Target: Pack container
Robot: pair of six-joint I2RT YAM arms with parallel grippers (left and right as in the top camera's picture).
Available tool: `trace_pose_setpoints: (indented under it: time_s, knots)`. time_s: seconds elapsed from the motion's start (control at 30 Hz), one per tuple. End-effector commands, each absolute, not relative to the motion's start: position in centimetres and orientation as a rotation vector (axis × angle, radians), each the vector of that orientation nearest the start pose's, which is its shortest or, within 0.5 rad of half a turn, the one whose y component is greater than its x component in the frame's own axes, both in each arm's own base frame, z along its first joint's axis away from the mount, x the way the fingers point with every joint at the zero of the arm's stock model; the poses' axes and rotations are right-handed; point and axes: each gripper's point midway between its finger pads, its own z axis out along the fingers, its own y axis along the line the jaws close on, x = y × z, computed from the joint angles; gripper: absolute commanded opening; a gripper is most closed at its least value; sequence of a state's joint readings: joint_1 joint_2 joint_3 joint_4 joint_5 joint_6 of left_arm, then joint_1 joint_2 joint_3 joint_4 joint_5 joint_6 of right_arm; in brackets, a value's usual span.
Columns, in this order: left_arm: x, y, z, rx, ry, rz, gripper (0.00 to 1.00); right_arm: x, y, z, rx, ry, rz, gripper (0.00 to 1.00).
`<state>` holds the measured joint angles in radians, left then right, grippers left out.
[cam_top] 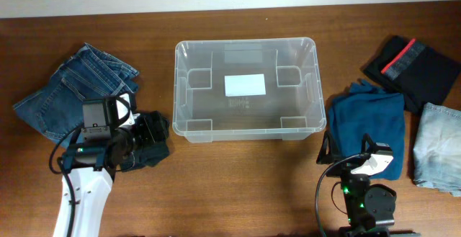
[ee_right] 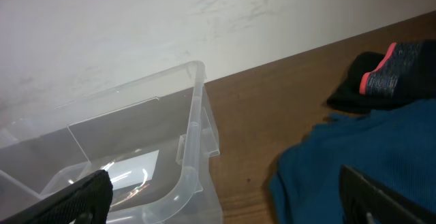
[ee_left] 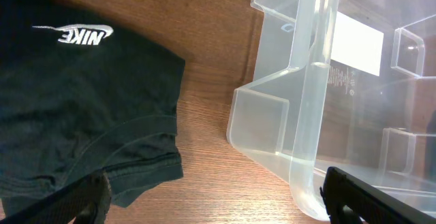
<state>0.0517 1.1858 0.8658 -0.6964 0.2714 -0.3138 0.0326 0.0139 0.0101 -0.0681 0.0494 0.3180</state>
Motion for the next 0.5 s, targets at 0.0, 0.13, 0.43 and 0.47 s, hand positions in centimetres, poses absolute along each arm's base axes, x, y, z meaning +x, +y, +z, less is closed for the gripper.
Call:
trace_pose_setpoints:
  time_s: [0.0,0.13,0.43,0.47]
  knots:
    - [30.1,-3.0,13.5,-0.350,2.567,-0.429,0.99,24.6,-0.2,16.1,0.277,1.609,0.222,0.98]
    - [30.1,-3.0,13.5,-0.350,2.567,-0.429,0.99,24.6,1.3,18.7,0.204,1.518,0.305,0.98]
    - [30.1,-3.0,13.5,-0.350,2.567,-0.429,0.99,21.8,0.8,28.4,0.199,1.444,0.284,0.98]
    - [30.1,-3.0,13.5,-0.350,2.567,-0.429,0.99,21.5,0.4,29.3,0.219,1.463,0.267,0.98]
